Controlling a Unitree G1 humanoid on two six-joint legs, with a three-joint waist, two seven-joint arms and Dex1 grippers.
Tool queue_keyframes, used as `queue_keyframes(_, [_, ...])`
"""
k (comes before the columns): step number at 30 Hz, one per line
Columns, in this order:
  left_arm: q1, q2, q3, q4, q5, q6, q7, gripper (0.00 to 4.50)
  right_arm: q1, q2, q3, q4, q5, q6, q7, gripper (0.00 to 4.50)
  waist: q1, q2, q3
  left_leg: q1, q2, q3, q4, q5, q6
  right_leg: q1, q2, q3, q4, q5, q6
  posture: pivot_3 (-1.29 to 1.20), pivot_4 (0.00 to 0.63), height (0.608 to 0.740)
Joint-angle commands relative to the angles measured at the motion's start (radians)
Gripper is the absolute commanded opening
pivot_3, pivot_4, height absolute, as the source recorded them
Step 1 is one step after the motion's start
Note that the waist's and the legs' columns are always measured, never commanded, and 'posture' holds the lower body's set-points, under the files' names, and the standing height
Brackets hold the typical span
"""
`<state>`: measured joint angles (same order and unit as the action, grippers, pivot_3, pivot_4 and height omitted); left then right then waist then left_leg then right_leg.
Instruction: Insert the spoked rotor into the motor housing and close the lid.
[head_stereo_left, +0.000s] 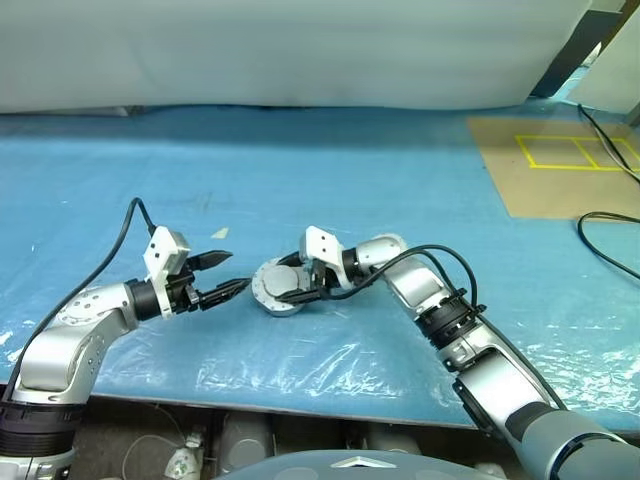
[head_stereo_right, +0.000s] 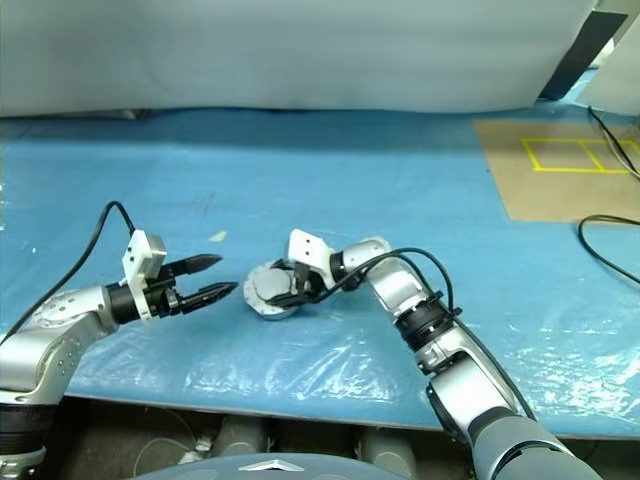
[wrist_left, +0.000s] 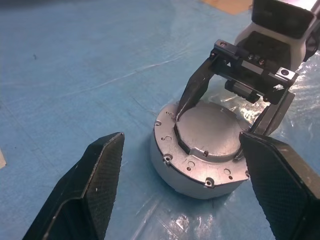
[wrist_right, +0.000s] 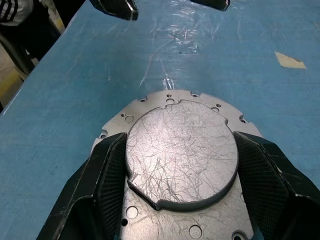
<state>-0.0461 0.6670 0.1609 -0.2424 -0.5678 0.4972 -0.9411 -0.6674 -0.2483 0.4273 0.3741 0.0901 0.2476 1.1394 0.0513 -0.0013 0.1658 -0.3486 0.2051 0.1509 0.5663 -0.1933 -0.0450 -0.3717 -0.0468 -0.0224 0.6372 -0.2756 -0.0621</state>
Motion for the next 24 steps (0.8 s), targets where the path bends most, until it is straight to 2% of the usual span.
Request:
queue_keyframes(1, [-0.016, -0.002, 0.003, -0.017, -0.003, -0.017, 0.002, 3.88, -0.009, -0.013, -0.047, 0.084, 0.020, 0.100, -0.004, 2.96, 0.002, 0.000, 0.000, 0.000, 0.000, 0.000, 0.000, 0.000, 0.000, 0.000, 0.000, 0.000, 0.000, 0.000, 0.000, 0.00, 0.150, 0.740])
queue_keyframes(11, [-0.027, -0.006, -0.008, -0.012, 0.001, -0.021, 0.001, 3.88, 0.038, -0.041, 0.057, 0.044, -0.078, -0.021, -0.013, 2.96, 0.002, 0.000, 0.000, -0.005, 0.000, 0.001, -0.005, 0.002, 0.000, -0.004, 0.000, -0.001, -0.006, 0.000, 0.000, 0.00, 0.150, 0.740])
queue_keyframes(15, [-0.023, -0.009, -0.006, -0.018, 0.000, -0.020, 0.003, 3.88, 0.047, -0.015, 0.040, 0.057, -0.078, 0.005, -0.069, 2.96, -0.003, 0.000, 0.000, -0.002, 0.000, 0.001, -0.006, 0.001, 0.001, -0.001, 0.000, -0.001, -0.008, 0.000, 0.000, 0.00, 0.150, 0.740])
queue_keyframes(24, [-0.025, -0.013, -0.016, -0.017, 0.003, -0.021, 0.004, 3.88, 0.080, -0.028, 0.070, 0.082, -0.106, 0.047, -0.089, 2.96, -0.007, 0.000, -0.002, 0.000, 0.000, 0.001, -0.009, 0.001, 0.001, 0.003, 0.000, -0.001, -0.013, 0.000, 0.000, 0.00, 0.150, 0.740])
